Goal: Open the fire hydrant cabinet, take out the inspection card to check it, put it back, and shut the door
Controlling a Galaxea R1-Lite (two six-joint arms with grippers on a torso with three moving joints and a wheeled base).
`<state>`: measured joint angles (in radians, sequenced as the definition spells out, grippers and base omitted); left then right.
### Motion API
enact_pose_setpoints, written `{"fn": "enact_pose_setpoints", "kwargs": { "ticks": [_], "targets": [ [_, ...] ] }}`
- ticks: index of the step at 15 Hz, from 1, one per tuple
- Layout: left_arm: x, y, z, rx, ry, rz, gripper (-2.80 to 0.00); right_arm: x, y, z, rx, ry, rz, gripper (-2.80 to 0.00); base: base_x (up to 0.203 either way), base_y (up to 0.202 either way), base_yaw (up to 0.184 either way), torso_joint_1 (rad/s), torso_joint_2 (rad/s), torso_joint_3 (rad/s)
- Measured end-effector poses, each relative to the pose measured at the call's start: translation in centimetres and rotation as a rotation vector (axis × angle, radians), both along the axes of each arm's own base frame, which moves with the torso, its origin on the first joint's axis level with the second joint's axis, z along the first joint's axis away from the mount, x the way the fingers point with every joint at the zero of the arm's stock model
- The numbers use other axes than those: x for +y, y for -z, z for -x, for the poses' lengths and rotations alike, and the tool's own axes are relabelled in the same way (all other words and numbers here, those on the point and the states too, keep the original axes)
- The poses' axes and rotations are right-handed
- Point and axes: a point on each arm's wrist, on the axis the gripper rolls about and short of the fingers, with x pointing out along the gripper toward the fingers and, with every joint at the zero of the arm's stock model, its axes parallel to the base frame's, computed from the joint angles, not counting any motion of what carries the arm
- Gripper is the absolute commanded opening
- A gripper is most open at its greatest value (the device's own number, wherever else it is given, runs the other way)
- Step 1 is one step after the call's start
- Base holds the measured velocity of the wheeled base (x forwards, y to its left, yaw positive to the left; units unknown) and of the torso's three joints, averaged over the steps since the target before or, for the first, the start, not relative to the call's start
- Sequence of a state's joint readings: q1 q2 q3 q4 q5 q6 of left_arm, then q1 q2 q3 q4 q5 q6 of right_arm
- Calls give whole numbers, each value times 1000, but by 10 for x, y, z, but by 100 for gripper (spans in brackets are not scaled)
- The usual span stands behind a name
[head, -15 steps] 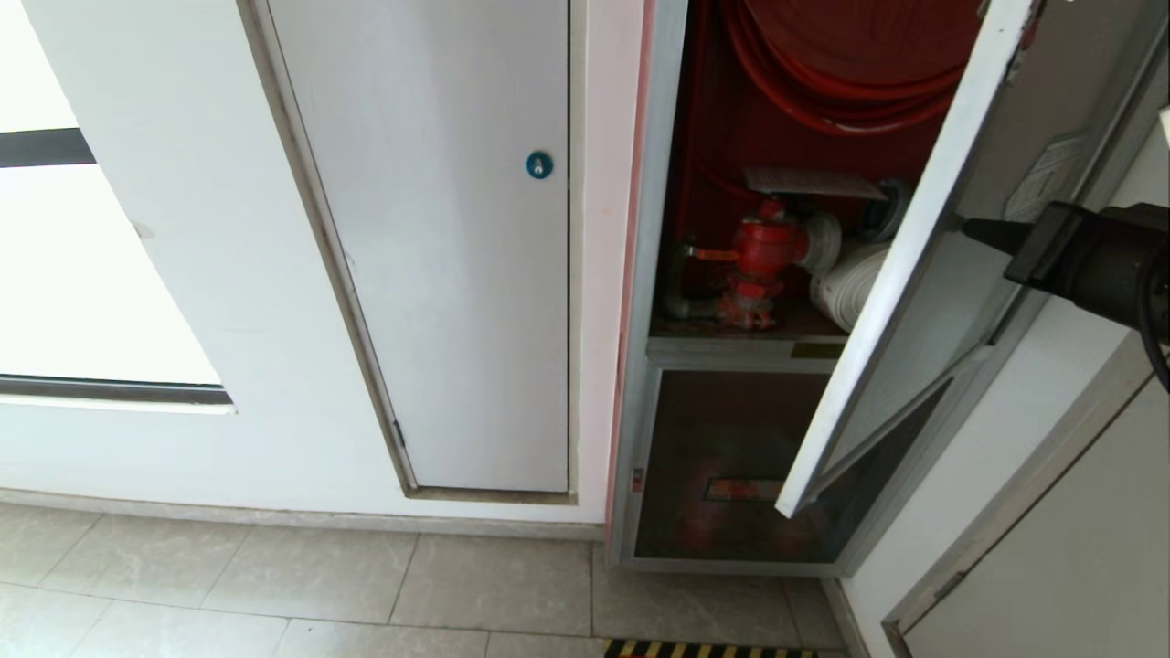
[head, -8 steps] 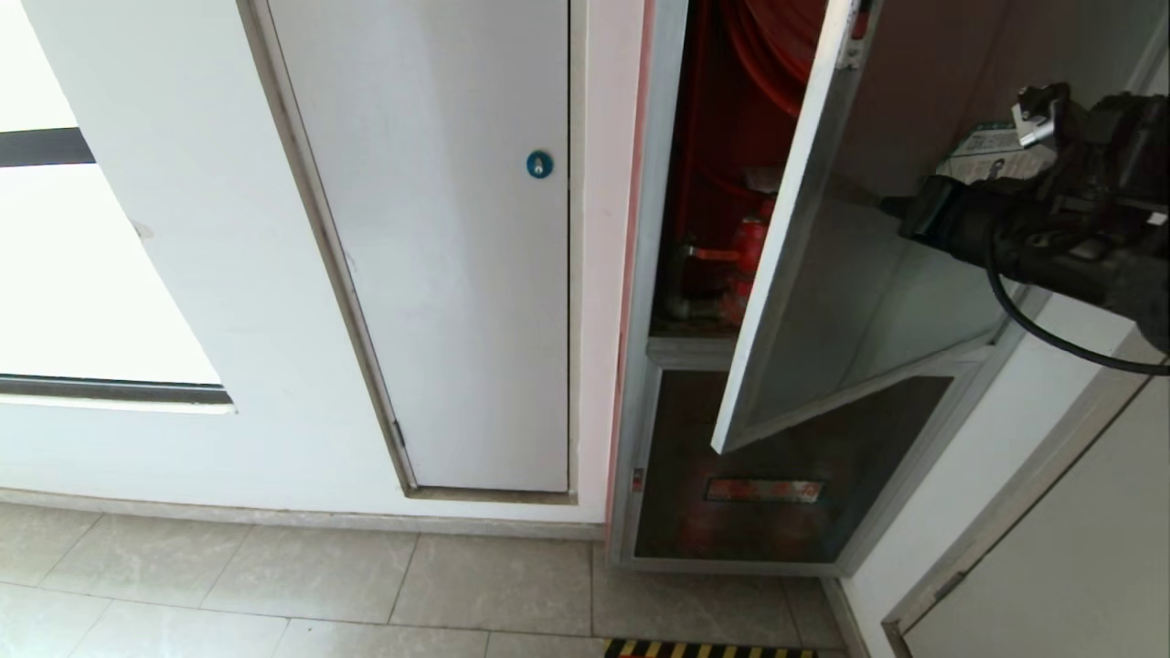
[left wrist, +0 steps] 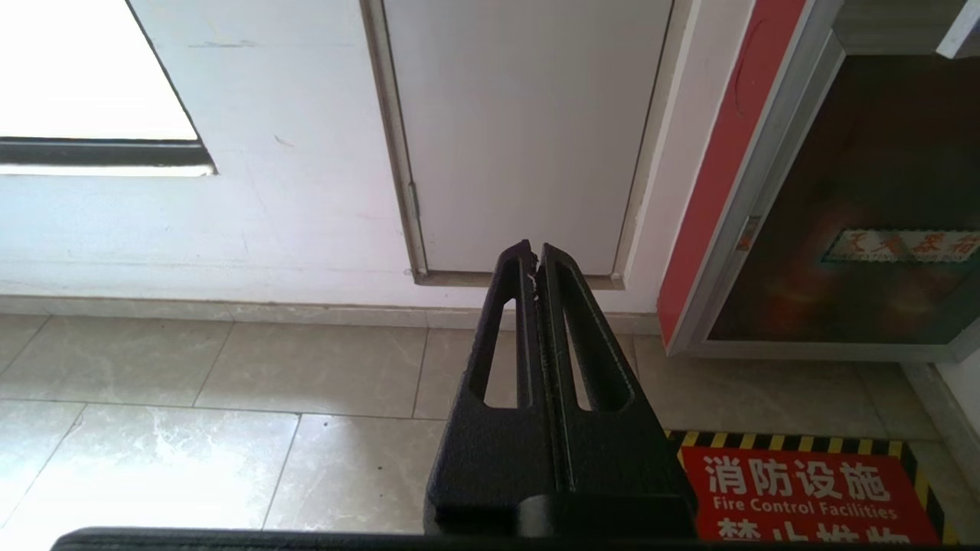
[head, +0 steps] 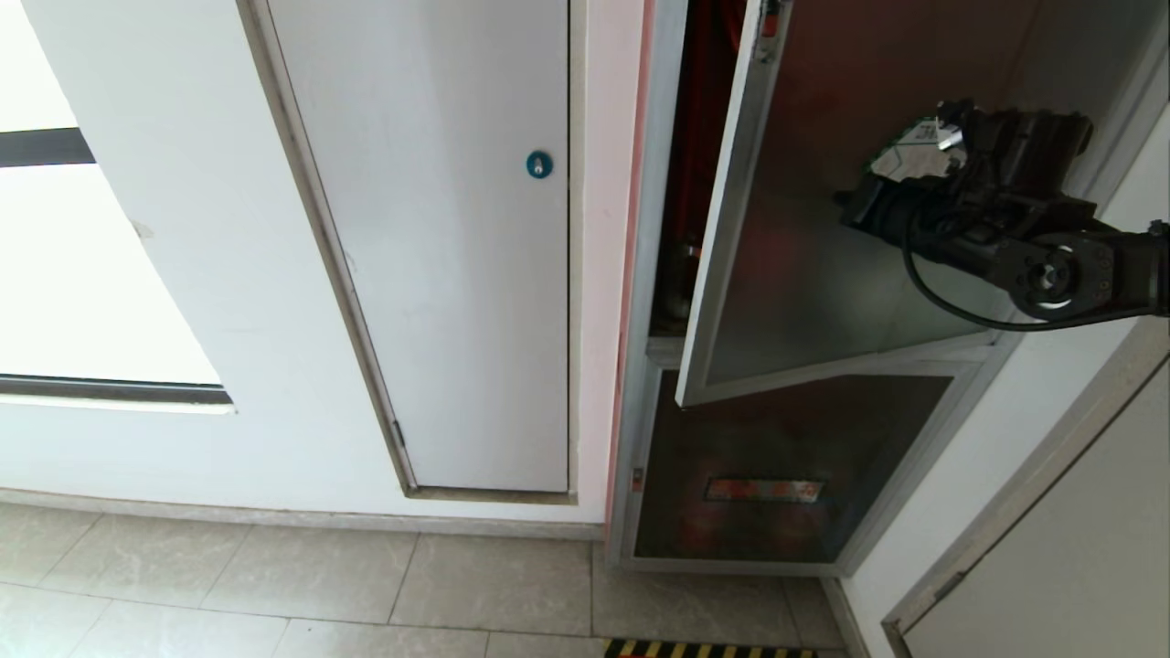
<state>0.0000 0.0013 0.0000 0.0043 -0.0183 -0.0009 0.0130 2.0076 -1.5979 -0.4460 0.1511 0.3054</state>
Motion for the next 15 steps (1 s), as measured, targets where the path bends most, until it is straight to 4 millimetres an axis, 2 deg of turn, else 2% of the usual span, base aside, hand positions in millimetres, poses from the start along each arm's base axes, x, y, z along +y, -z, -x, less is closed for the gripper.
{"fn": "enact_pose_setpoints", "kwargs": {
  "ticks": [4,7,9,11,15],
  "targets": [
    [0,0,0,0,0,0,-280,1,5,-2,15,0,-2,-280,0,0,0,0,0,0],
    [0,0,0,0,0,0,-280,1,5,14,37,-1,-10,-280,0,0,0,0,0,0],
    [0,0,0,0,0,0,-280,0,2,35,54,0,-15,-280,0,0,0,0,0,0],
    [0,0,0,0,0,0,-280,0,-1,64,70,1,-16,-280,0,0,0,0,0,0],
    [0,0,0,0,0,0,-280,0,-5,142,75,-5,-13,-280,0,0,0,0,0,0]
  ]
}}
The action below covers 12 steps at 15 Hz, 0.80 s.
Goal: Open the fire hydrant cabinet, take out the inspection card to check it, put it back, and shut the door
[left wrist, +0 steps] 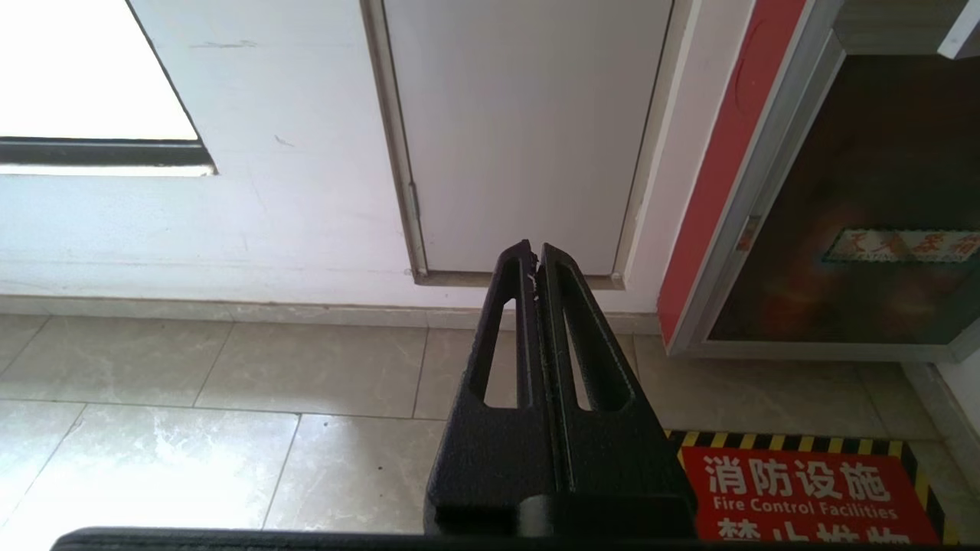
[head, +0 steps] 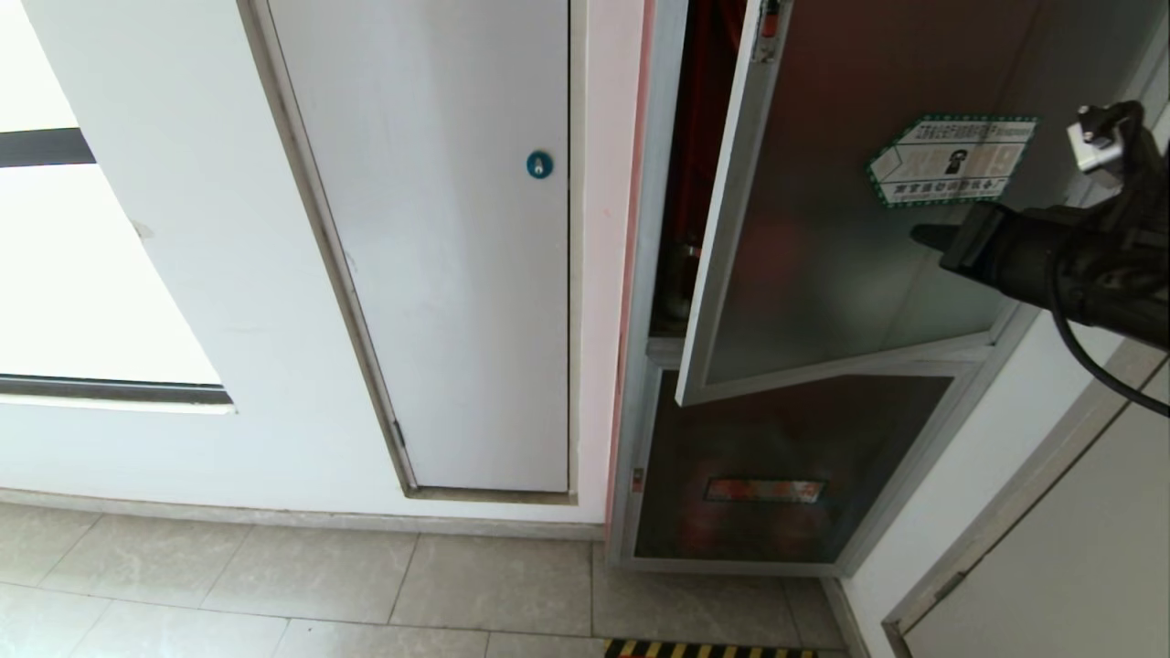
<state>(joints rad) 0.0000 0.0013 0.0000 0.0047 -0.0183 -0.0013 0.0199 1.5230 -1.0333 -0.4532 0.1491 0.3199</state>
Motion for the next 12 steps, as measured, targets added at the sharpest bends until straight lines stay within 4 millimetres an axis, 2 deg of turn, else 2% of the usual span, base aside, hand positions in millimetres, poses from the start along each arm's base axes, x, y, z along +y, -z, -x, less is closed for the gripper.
{"fn": "enact_pose_setpoints", "kwargs": {
  "ticks": [5,8,12],
  "targets": [
    [0,0,0,0,0,0,-280,-2,6,113,-76,6,3,-280,0,0,0,0,0,0],
    [0,0,0,0,0,0,-280,-4,21,176,-158,50,21,-280,0,0,0,0,0,0],
    [0,0,0,0,0,0,-280,-8,56,237,-252,139,77,-280,0,0,0,0,0,0]
  ]
}}
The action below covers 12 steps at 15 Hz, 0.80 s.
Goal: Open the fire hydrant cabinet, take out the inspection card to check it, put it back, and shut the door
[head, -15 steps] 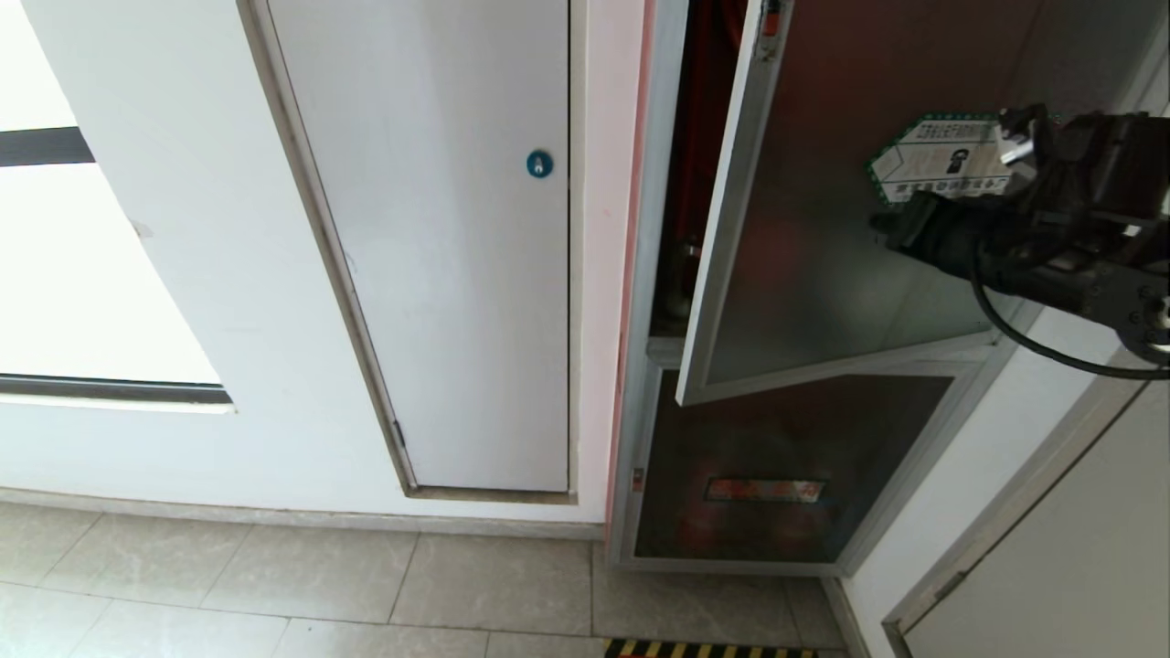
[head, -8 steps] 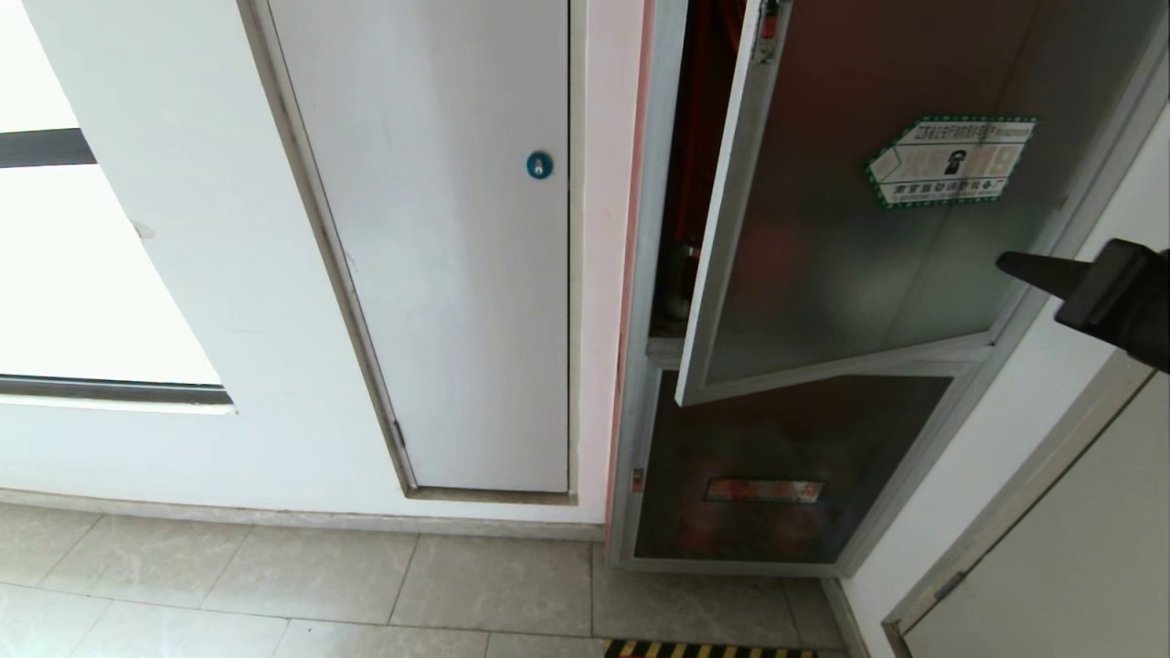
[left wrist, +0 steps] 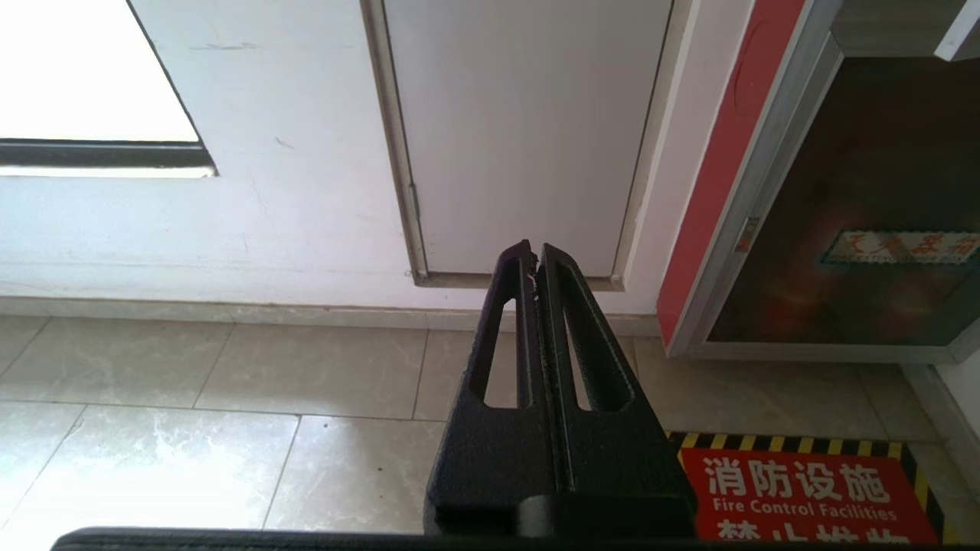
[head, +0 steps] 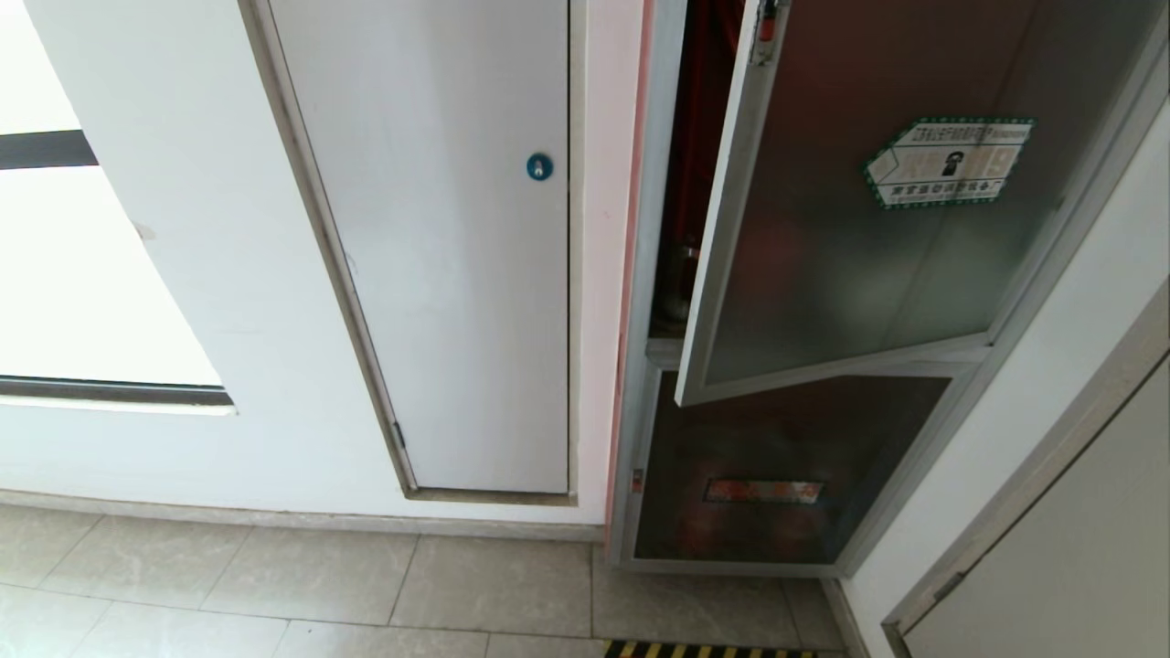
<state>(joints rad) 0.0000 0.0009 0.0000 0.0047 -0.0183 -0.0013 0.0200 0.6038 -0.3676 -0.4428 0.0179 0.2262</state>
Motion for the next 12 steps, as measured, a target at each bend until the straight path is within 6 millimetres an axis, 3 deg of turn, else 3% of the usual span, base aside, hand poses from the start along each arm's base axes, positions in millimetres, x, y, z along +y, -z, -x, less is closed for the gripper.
{"fn": "enact_pose_setpoints", "kwargs": {
  "ticks": [8,12],
  "targets": [
    [0,0,0,0,0,0,-280,-3,65,66,22,92,53,-280,0,0,0,0,0,0],
    [0,0,0,0,0,0,-280,-3,103,75,89,93,92,-280,0,0,0,0,0,0]
  ]
}}
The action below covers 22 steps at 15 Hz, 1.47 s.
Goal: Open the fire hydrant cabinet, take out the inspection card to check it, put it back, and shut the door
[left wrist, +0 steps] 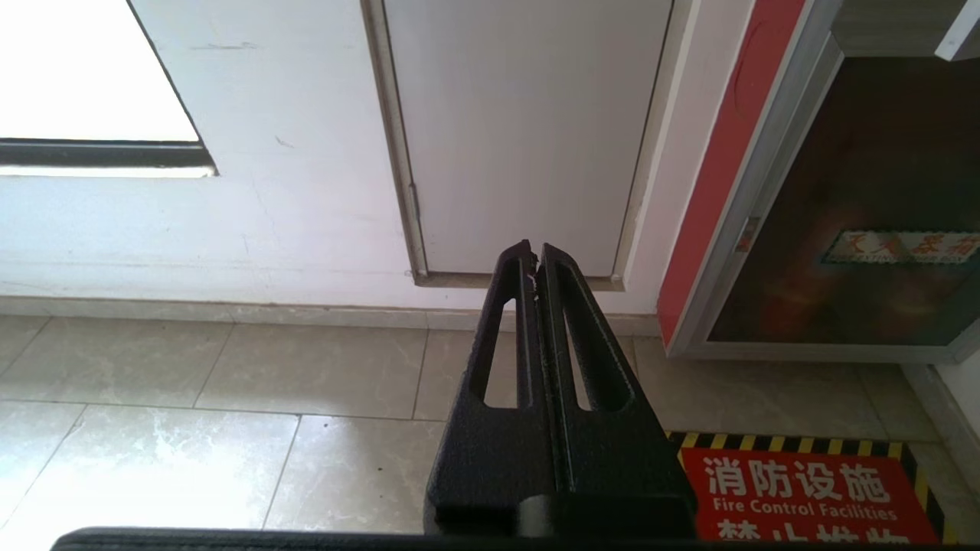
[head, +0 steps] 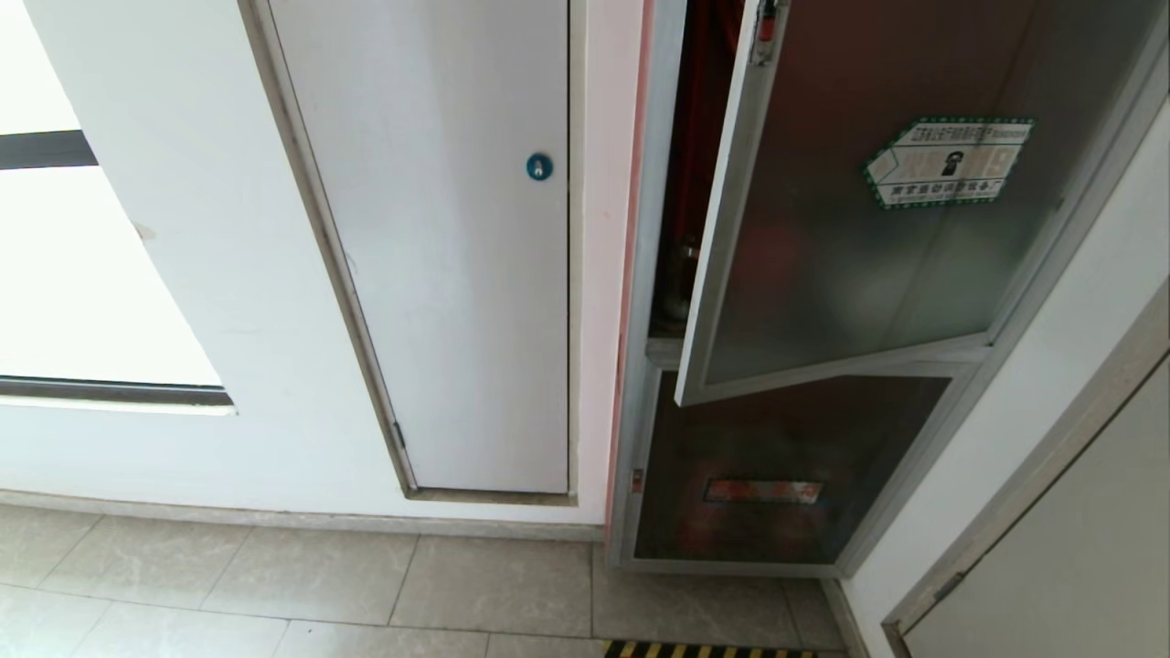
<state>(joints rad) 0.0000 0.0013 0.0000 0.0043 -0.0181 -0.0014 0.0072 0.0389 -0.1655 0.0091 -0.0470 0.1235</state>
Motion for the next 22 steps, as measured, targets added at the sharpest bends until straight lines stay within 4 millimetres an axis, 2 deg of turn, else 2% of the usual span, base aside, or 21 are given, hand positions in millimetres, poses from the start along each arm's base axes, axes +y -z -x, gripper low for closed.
{"fn": "enact_pose_setpoints", "kwargs": {
  "ticks": [3,7,22],
  "targets": [
    [0,0,0,0,0,0,-280,0,23,-5,40,4,20,-280,0,0,0,0,0,0],
    [0,0,0,0,1,0,-280,0,42,-11,101,8,97,-280,0,0,0,0,0,0],
    [0,0,0,-2,0,-1,-280,0,44,-11,113,1,68,-280,0,0,0,0,0,0]
  ]
}}
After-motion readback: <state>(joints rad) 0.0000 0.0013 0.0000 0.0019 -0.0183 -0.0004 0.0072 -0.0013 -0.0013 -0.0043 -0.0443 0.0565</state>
